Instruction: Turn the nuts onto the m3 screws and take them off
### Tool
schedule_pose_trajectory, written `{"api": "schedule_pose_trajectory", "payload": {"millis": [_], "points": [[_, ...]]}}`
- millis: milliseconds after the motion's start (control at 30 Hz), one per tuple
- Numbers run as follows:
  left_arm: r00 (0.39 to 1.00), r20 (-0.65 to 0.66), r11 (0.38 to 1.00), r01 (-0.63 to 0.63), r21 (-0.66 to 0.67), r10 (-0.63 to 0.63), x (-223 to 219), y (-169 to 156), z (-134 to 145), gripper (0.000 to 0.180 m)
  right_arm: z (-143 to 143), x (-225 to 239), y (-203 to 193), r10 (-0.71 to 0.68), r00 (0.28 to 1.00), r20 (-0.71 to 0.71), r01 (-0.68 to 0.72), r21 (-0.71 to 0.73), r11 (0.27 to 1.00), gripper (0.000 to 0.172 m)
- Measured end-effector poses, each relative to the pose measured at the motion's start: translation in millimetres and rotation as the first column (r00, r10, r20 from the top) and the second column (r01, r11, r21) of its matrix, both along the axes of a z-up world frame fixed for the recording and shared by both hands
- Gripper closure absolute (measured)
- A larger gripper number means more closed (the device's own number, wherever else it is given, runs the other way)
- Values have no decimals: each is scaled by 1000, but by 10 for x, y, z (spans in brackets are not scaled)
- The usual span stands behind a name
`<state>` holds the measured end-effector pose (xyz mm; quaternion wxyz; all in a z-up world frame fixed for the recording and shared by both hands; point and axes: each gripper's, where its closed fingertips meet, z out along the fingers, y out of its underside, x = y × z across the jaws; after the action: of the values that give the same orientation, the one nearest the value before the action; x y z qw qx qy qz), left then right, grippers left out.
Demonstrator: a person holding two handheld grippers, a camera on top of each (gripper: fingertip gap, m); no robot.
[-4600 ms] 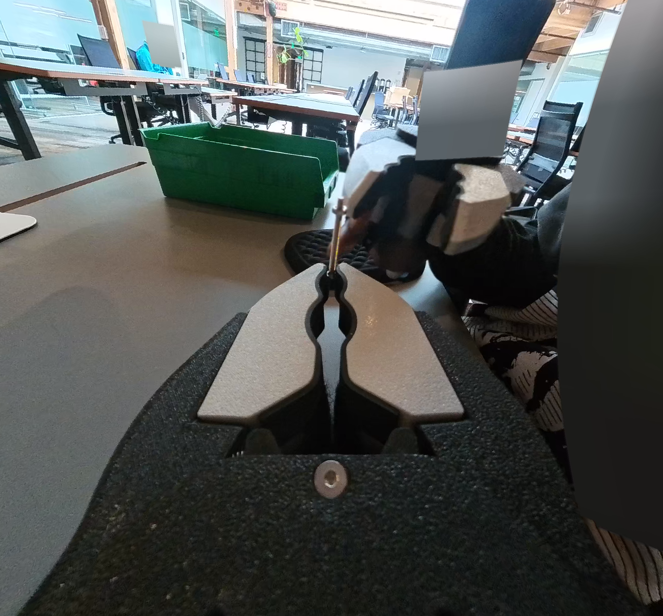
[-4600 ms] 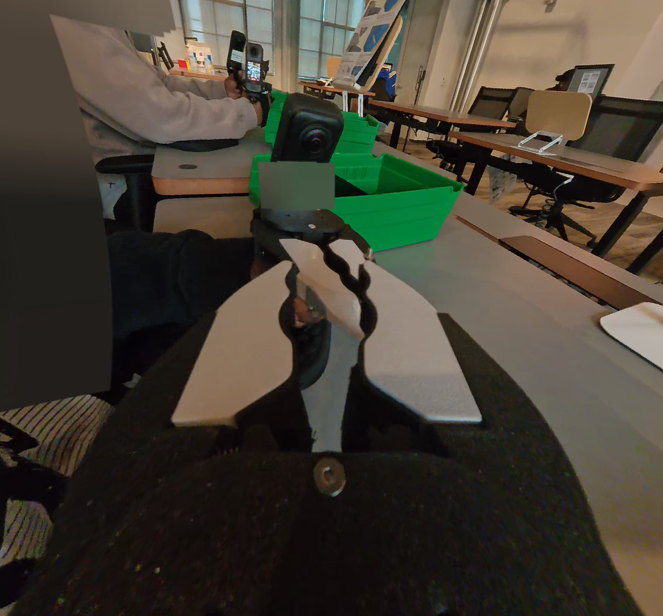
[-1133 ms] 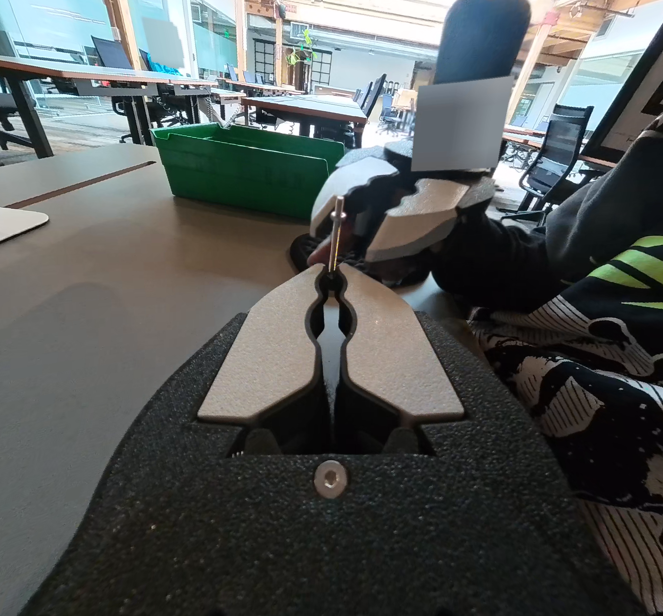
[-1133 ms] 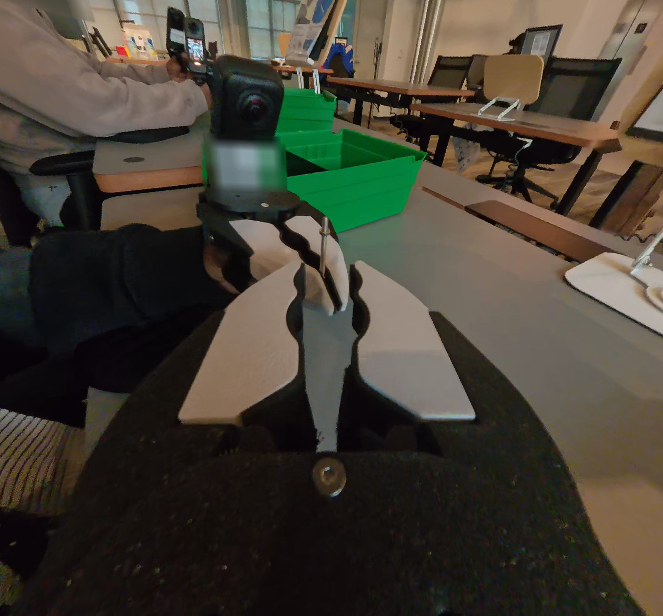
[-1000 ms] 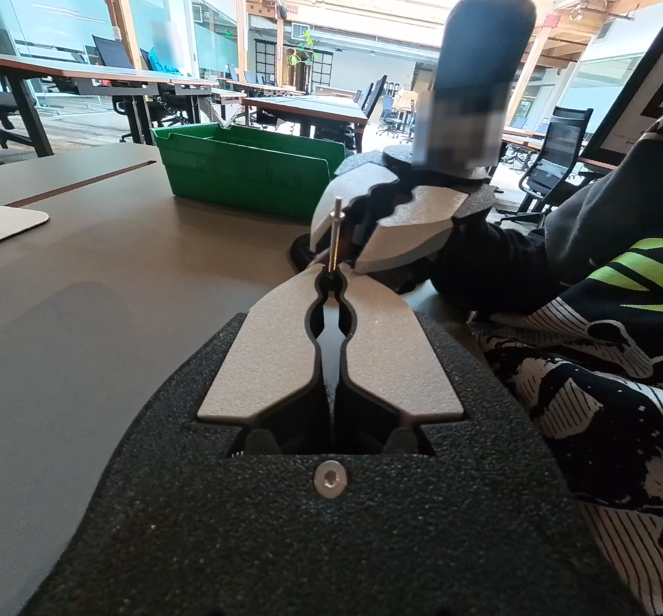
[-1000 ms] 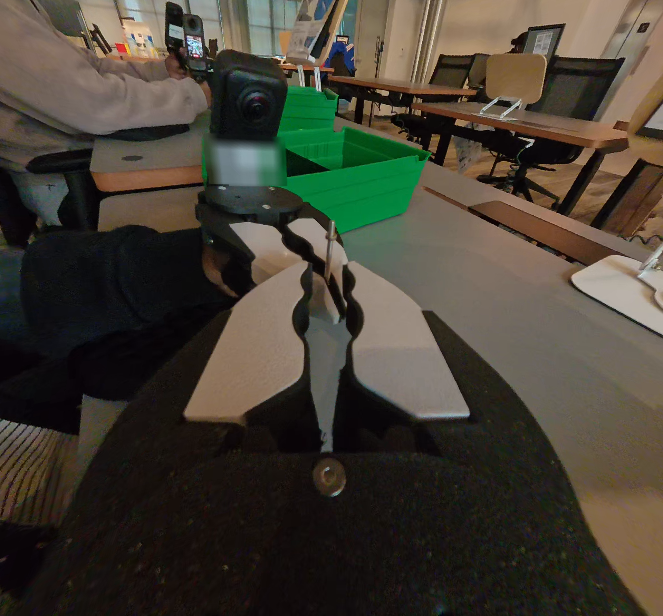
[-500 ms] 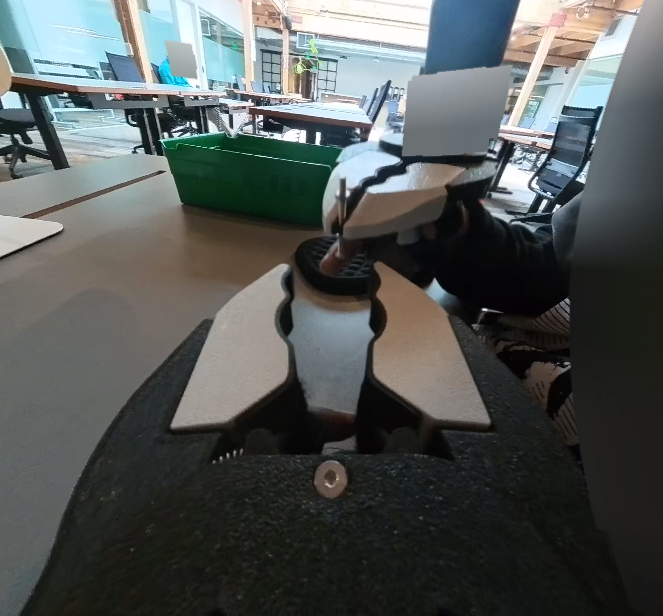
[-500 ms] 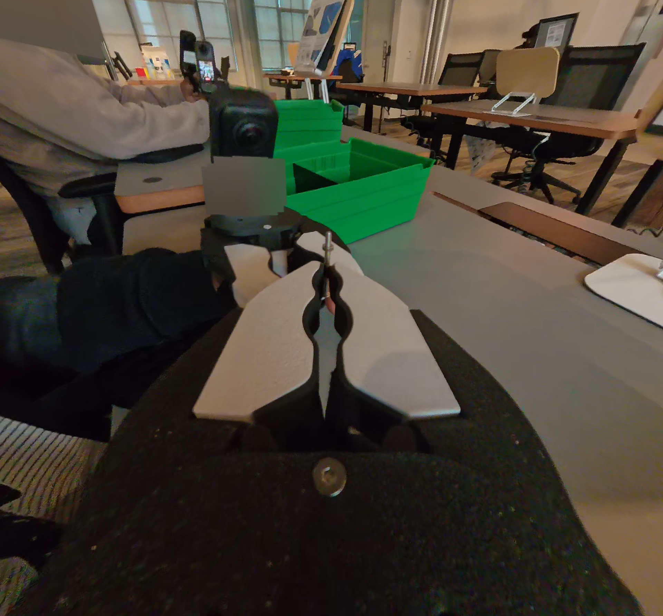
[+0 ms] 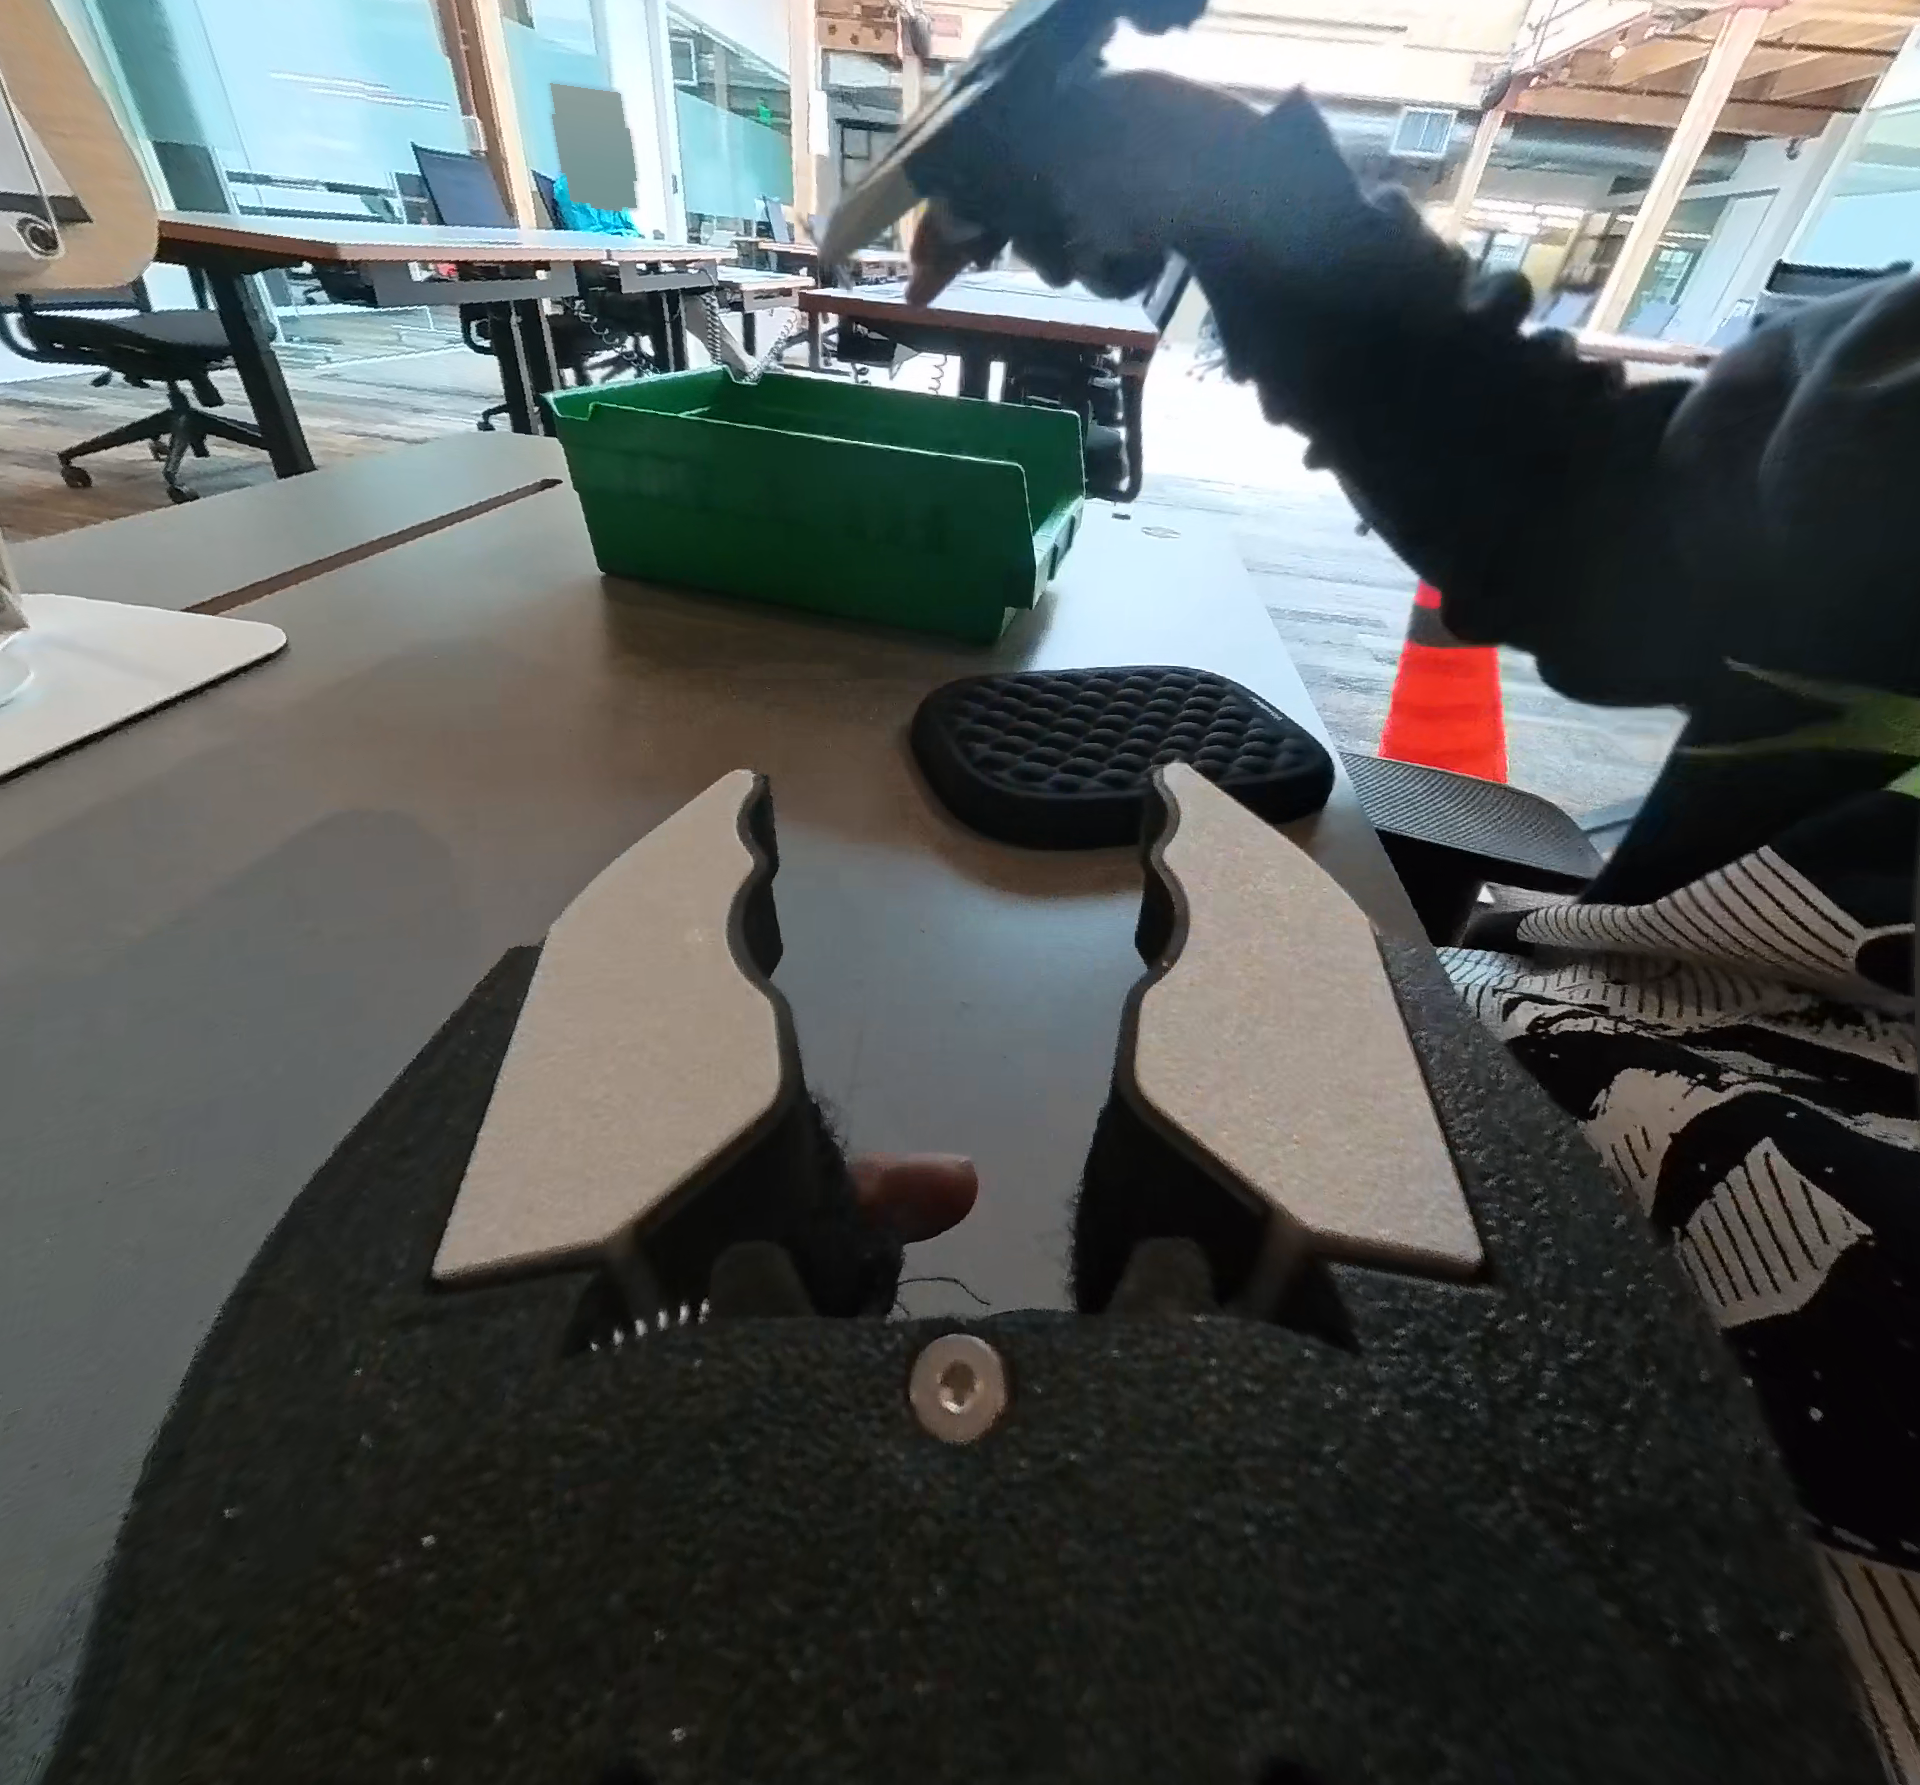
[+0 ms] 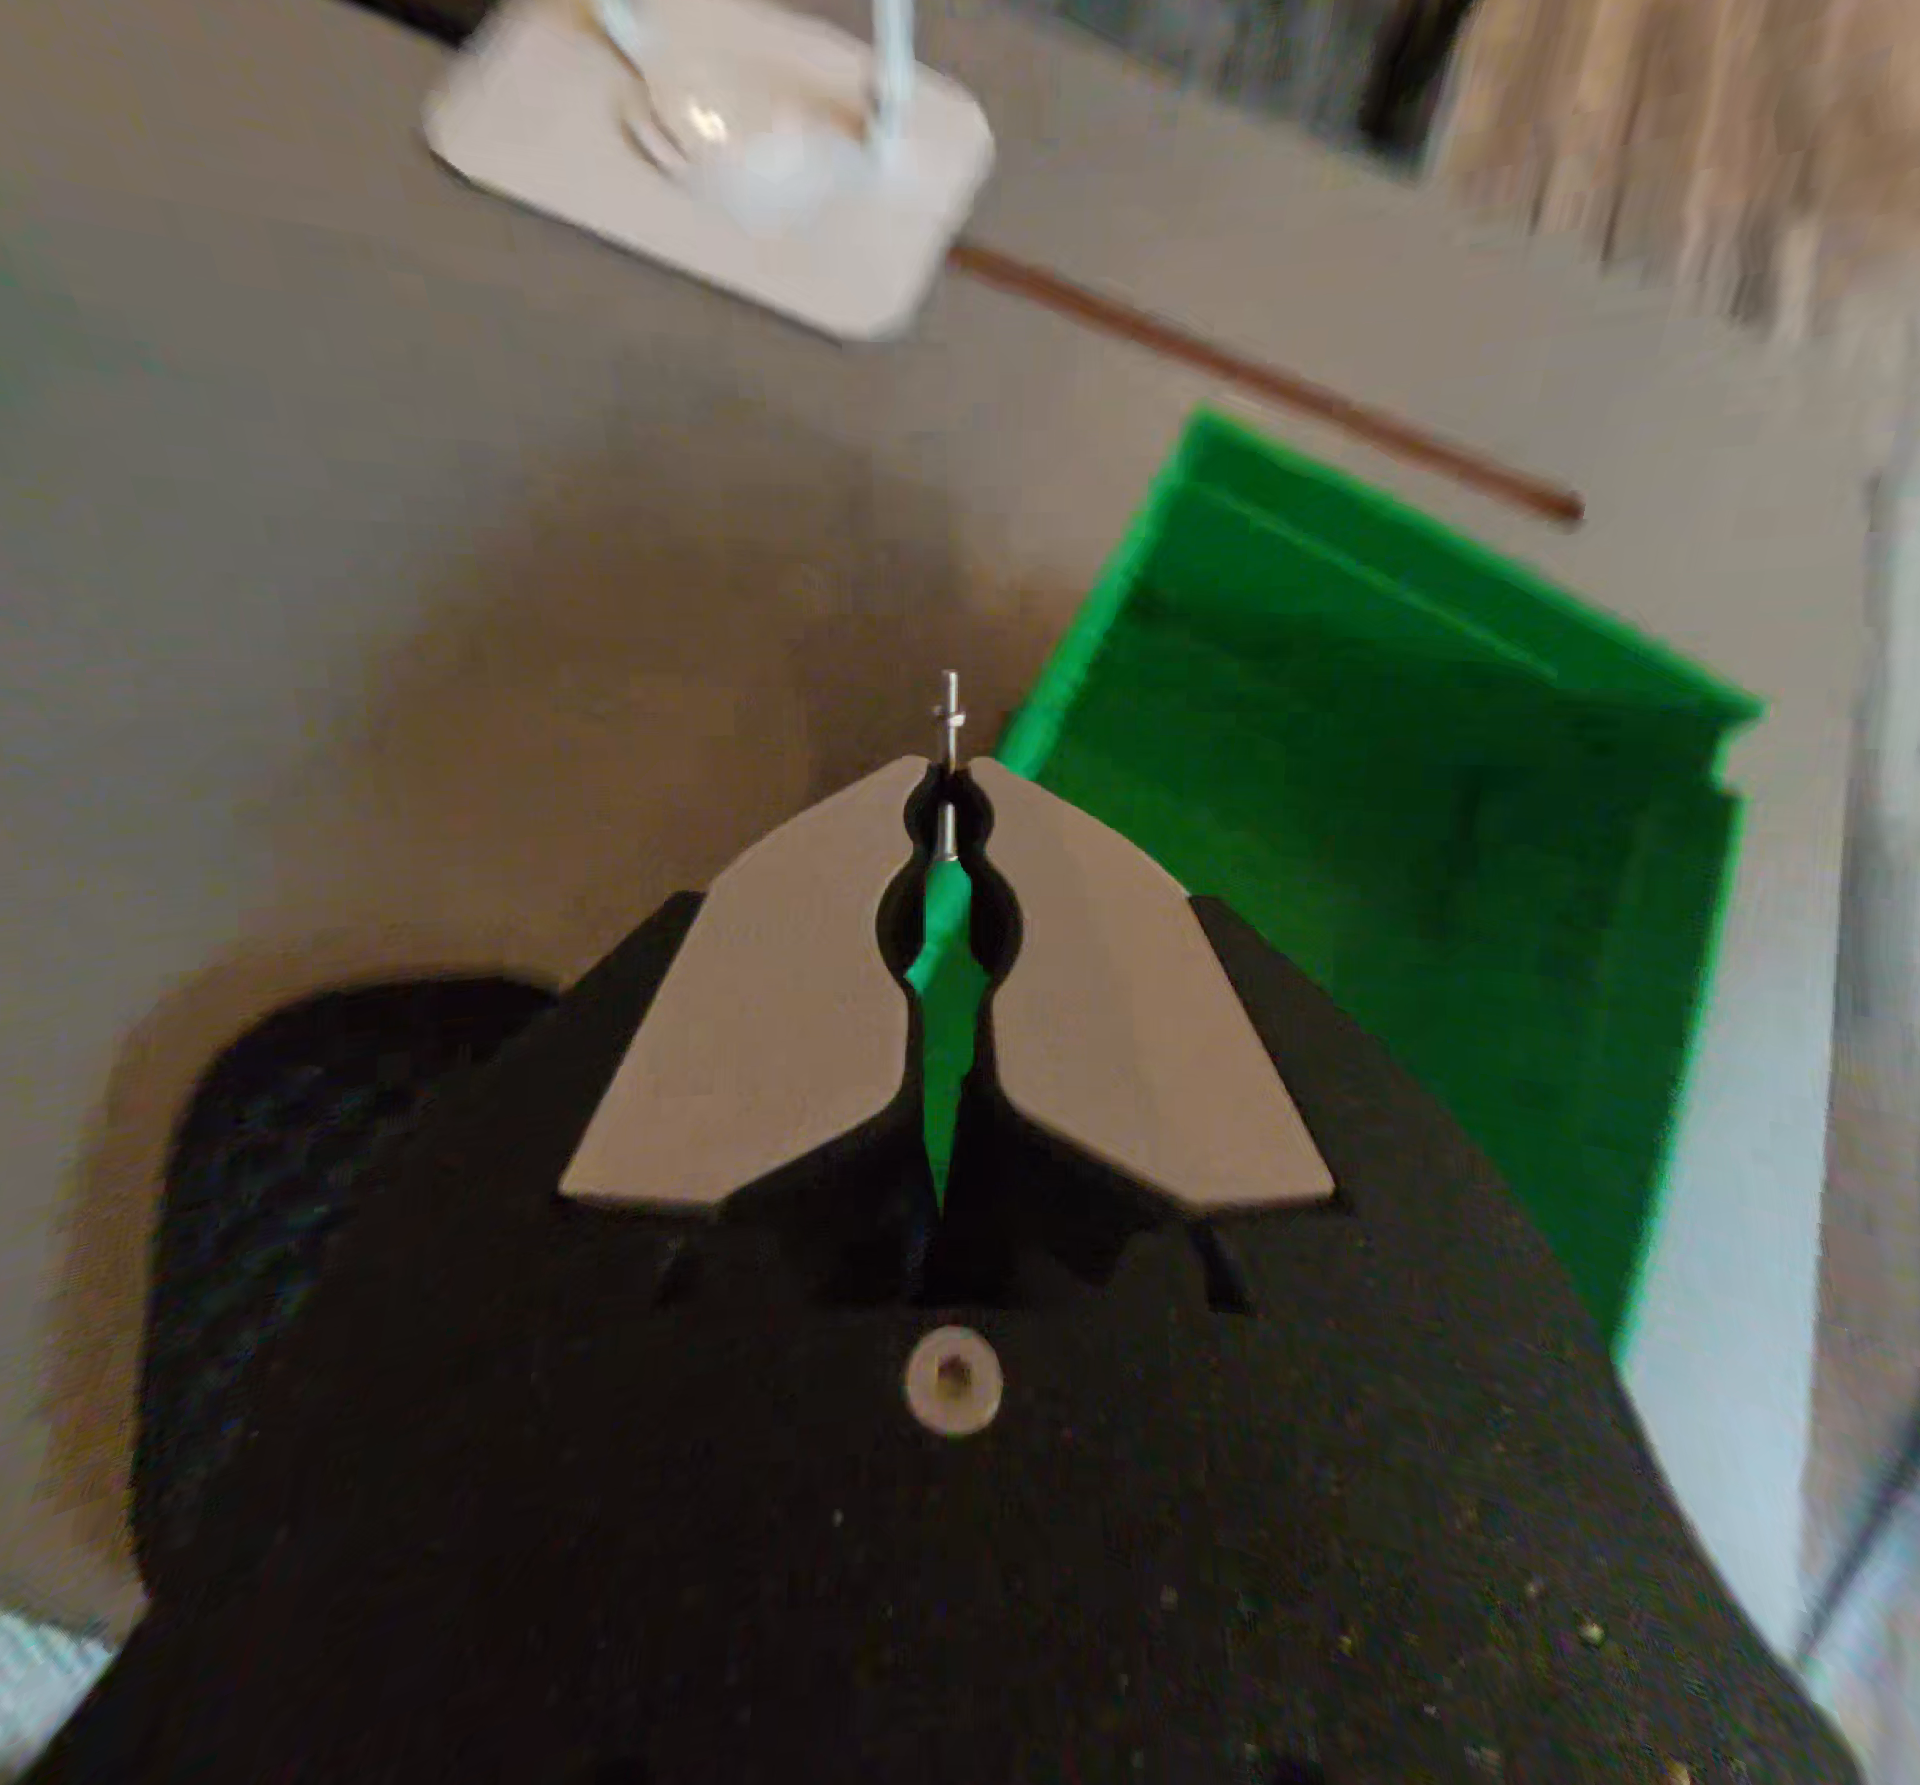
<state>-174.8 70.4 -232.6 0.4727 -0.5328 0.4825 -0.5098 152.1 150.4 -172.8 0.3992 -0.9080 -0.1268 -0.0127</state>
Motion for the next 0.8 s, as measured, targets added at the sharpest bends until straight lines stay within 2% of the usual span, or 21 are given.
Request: {"api": "schedule_pose_trajectory", "payload": {"millis": [133, 233, 333, 433, 800], "points": [[1000, 6, 1000, -6, -10, 6, -7, 16, 5, 114, -599, 677, 169, -137, 991, 5, 132, -288, 949, 170], [1000, 13, 1000, -10, -20, 10, -13, 30, 11, 114, -1050, 911, 199, -191, 981, 26, 183, -446, 876, 170], [1000, 11, 1000, -11, -23, 12, -13, 35, 8, 115, -1364, 1026, 190, -238, 971, 18, 209, -544, 813, 170], [1000, 13, 1000, -14, -27, 14, -14, 40, 8, 115, -1479, 1049, 201, -258, 966, 3, 214, -570, 793, 170], [1000, 10, 1000, -16, -25, 16, -11, 40, 2, 117, -1615, 993, 220, -253, 968, 5, 205, -597, 775, 170]]}}
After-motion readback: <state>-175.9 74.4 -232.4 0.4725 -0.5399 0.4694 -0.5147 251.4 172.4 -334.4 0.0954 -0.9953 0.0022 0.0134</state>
